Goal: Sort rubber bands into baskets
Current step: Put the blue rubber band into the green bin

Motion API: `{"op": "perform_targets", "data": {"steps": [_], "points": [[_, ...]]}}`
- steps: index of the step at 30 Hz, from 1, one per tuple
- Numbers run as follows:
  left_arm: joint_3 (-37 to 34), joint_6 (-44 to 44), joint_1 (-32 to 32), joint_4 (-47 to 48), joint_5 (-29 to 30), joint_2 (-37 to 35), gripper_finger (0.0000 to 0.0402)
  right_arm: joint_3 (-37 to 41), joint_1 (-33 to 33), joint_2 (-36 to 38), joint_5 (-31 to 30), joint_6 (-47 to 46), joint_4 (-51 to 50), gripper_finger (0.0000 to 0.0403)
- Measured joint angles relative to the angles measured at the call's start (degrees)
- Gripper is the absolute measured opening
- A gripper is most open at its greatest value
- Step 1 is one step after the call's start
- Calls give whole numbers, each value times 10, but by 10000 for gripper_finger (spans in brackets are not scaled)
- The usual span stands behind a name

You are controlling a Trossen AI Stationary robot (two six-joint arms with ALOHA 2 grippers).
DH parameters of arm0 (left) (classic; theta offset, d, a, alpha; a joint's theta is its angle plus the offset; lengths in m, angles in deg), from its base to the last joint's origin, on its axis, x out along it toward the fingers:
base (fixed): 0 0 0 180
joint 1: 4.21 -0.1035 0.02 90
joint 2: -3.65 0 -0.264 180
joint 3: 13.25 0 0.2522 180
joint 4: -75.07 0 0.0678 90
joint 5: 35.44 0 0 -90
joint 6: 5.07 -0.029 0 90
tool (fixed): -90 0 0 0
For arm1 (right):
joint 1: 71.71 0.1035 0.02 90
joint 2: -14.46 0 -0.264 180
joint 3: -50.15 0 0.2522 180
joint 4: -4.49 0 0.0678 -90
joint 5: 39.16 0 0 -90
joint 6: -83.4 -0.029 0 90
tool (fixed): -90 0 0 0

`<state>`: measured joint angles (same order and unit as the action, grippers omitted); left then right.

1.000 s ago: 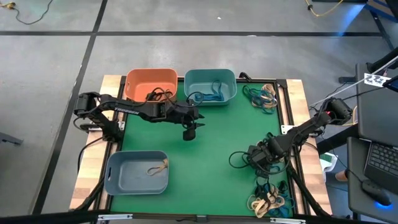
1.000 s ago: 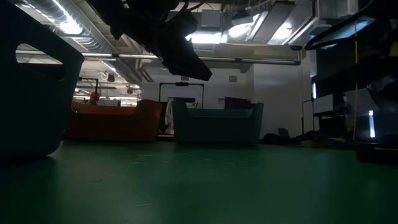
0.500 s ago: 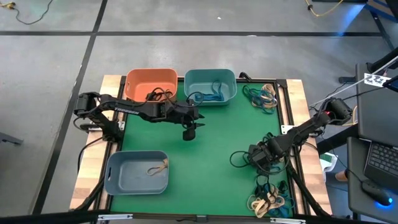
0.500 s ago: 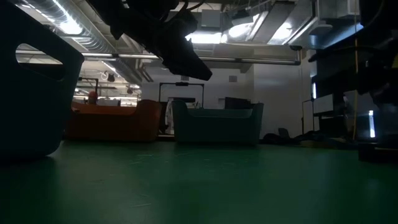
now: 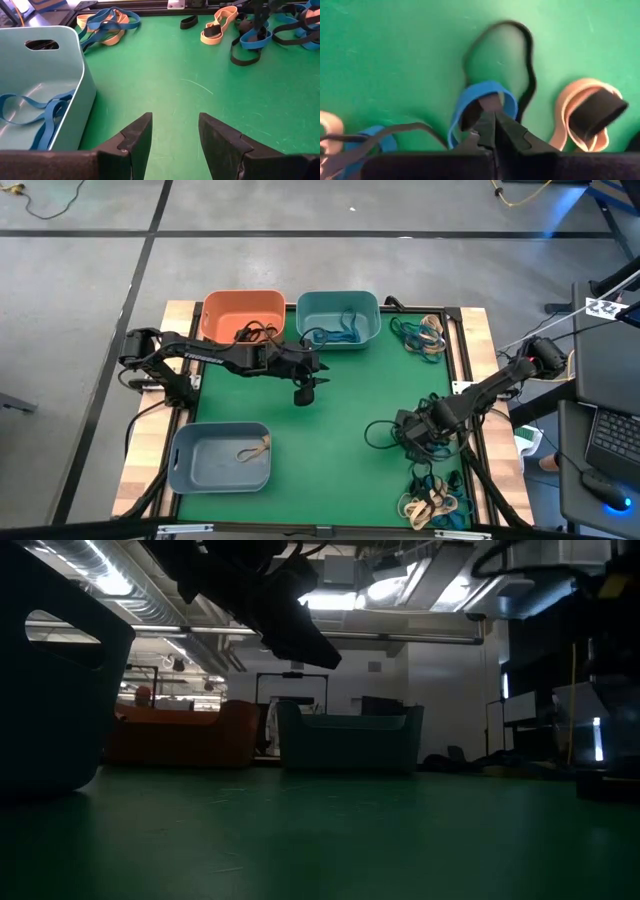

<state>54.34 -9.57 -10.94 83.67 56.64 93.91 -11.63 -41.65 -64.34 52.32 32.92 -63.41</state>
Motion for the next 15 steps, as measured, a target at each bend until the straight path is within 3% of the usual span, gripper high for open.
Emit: {"op": "perform_targets", "data": {"steps": [4,15], "points": [[0,0,0,2,0,0,159,28,0,0,21,-40,-1,25],[0,0,0,1,0,0,159,42,0,0,155,-64,-6,131]]}}
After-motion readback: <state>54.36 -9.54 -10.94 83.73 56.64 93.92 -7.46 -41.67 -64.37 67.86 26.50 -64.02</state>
